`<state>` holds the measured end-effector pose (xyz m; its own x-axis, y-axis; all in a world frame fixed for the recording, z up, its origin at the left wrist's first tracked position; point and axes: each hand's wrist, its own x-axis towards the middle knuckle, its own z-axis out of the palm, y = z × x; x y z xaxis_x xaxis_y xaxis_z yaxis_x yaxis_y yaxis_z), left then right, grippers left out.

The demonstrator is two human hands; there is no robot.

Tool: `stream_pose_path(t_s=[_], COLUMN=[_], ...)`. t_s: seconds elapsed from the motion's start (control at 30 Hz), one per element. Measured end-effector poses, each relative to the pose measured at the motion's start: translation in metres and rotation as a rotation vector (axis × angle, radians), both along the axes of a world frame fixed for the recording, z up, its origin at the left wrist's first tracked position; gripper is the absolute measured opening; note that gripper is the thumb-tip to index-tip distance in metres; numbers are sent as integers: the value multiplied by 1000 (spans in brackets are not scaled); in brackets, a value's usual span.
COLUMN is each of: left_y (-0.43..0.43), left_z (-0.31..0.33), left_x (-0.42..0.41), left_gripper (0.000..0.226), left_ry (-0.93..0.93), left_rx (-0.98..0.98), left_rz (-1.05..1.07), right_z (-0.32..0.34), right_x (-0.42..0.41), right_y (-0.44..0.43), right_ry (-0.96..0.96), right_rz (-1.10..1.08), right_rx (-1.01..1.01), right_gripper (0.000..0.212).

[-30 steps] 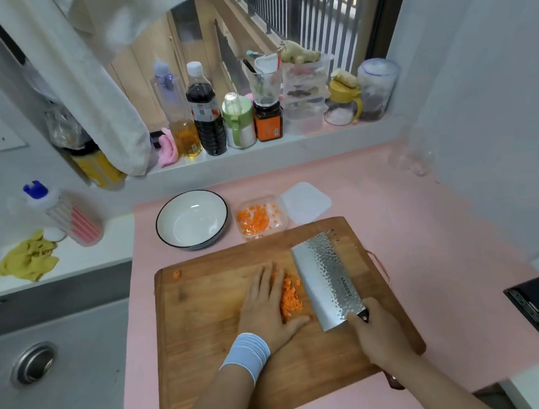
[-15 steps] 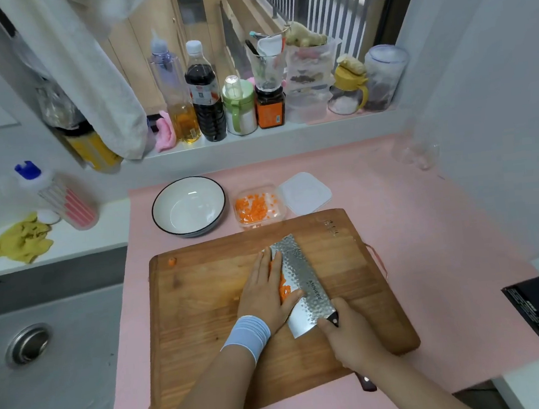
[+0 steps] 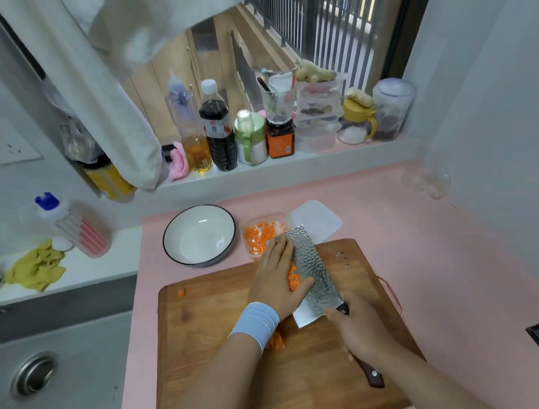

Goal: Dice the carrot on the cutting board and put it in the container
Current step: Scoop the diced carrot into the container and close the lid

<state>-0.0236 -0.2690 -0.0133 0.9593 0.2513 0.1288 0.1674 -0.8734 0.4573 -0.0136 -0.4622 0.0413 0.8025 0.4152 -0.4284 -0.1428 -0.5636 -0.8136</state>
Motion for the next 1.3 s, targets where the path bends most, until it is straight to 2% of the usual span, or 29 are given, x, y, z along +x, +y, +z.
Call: stream_pose_path(t_s=[0.3, 0.57, 0.67, 0.87, 1.03, 1.17, 1.3], left_y=[52, 79, 88, 98, 91, 92, 82], left_z=[19, -2, -12, -20, -17, -24, -24], left_x=[79, 111, 109, 92, 87, 65, 23], left_gripper=[84, 48, 38, 38, 42, 42, 38], left_ry=[-37, -77, -70, -69, -96, -60, -267], left_rx=[-60, -142, -209, -128, -66, -59, 54], left_rz=[-39, 57, 136, 212, -18, 52, 12], right_z=[24, 16, 13, 22, 27, 29, 17], right_x=[65, 94, 98, 98, 91, 84, 73], right_y=[53, 87, 90, 87, 88, 81, 61], right_ry=[-114, -76, -71, -127, -133, -138, -165], right_rz=[-34, -62, -98, -41, -6, -23, -62], right_rx=[-83, -113, -123, -232, -255, -248, -230], right_gripper=[9, 17, 17, 17, 17, 14, 9])
